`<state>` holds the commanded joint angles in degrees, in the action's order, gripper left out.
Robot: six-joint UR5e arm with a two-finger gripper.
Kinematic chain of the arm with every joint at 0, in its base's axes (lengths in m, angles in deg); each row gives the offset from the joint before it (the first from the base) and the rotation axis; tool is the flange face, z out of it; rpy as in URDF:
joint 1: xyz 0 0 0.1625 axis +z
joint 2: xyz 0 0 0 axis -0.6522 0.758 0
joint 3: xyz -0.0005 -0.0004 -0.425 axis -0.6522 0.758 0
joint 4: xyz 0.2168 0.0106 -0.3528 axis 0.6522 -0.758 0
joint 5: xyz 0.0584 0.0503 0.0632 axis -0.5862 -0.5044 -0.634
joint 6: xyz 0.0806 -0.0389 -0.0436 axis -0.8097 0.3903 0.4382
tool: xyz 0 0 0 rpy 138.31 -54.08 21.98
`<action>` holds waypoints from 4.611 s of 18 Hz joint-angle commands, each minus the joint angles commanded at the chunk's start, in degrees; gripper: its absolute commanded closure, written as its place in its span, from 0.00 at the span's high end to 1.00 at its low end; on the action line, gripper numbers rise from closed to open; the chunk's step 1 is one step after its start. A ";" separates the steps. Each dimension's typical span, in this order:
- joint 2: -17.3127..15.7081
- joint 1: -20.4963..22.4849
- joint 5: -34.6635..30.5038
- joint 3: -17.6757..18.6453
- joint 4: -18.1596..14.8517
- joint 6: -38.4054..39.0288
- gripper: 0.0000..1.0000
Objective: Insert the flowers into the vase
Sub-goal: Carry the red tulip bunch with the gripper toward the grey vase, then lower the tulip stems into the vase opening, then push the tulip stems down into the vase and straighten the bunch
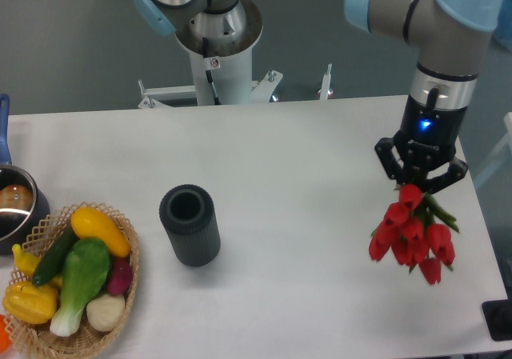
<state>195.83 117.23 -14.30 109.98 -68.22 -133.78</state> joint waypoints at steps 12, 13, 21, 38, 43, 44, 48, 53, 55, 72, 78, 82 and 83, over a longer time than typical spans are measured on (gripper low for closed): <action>-1.76 -0.08 30.09 5.55 1.85 3.52 0.00; -1.94 -0.35 30.53 6.07 1.94 3.35 0.00; -3.43 -2.37 32.29 6.25 2.12 2.73 0.00; -3.96 -7.64 37.83 7.40 4.23 2.64 0.00; -3.44 -9.31 37.83 7.31 4.23 2.64 0.00; -3.43 -9.66 37.74 7.31 4.23 2.64 0.00; -2.74 -10.72 37.83 7.31 4.31 2.64 0.00; -1.16 -12.39 37.74 6.26 4.67 2.38 0.00; -0.19 -13.00 37.74 5.47 4.93 2.38 0.00; -0.88 -14.24 36.86 15.03 5.46 -6.84 0.00; -1.15 -14.24 36.51 16.88 5.55 -8.68 0.00; -1.24 -13.45 35.90 19.78 5.63 -12.73 0.00; -1.32 -13.27 35.90 20.31 5.55 -13.69 0.01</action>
<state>194.51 103.96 21.59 130.29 -62.68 -147.48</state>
